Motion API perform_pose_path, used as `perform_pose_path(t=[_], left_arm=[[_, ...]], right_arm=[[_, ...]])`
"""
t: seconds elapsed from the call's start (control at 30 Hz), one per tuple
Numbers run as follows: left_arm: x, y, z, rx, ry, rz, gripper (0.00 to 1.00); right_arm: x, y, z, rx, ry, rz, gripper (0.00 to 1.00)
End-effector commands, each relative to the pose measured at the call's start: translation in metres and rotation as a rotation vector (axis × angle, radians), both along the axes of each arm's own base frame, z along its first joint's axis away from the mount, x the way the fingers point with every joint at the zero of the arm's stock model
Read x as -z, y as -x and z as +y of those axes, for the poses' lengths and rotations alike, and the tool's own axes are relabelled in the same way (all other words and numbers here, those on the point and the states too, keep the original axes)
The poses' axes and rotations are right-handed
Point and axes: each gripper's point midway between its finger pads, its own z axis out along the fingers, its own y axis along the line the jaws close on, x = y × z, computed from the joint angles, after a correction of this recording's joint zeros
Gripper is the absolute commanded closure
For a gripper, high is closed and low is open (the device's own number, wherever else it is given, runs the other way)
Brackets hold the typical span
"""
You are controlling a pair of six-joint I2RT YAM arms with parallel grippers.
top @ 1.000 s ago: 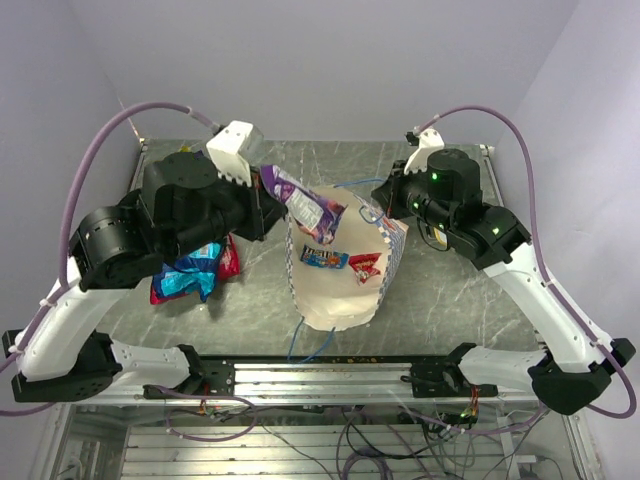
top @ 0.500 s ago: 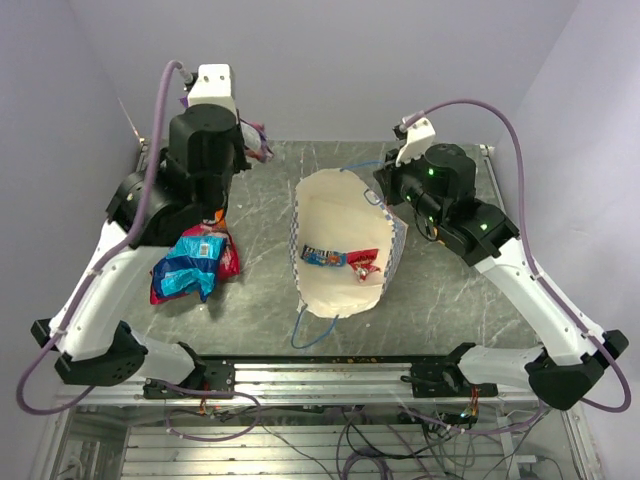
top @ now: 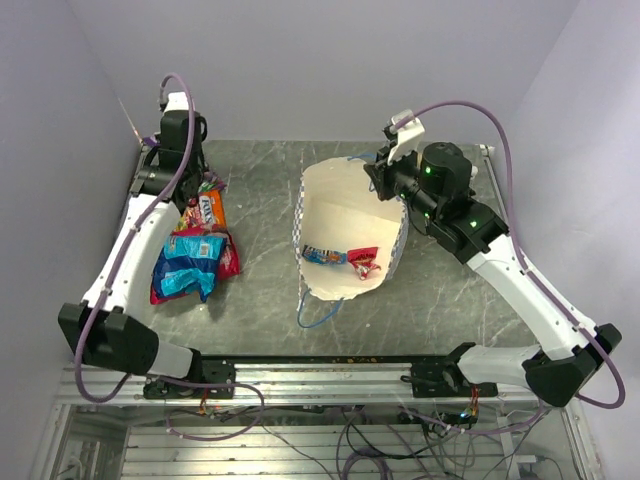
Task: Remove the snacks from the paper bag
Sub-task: Place the snack at the center of the board.
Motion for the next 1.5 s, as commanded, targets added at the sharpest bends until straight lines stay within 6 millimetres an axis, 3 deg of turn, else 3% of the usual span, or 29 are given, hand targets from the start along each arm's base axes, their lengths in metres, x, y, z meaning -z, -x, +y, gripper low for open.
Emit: perform_pose_path(t=[0.0,0.17,0.3,0.5,0.7,0.9,1.47], left_arm=[[0.024,-0.03,0.002,0.085,0.052,-0.046,0.93],[0.058,-0.044,0.016,0.078,-0.027,0.047,0.93],[0.083,-0.058,0.018,0.14,-0.034,0.107,0.93],[0.095,-0.081,0.013,0.17,-0.007,0.096,0.93],[0.125,-0.092,0.016,0.161,-0.012,0.163,0.93],[0.15,-0.078,0.033,0.088,-0.062,0.254,0.93],[0.23,-0.014,0.083,-0.216,-0.12,0.574,0.93]], right_arm=[[0.0,-0.002,-0.001,-0.052,0.015,0.004,1.0],[0.013,0.006,0.002,-0.095,-0.012,0.023,1.0],[0.017,0.005,-0.008,-0.062,0.009,0.012,1.0],[0.019,0.003,-0.014,-0.048,0.002,0.017,1.0],[0.016,-0.003,-0.024,-0.02,-0.018,0.022,1.0],[0.016,-0.004,-0.03,-0.005,-0.022,0.031,1.0],[0.017,-0.004,-0.018,-0.058,-0.046,0.044,1.0]])
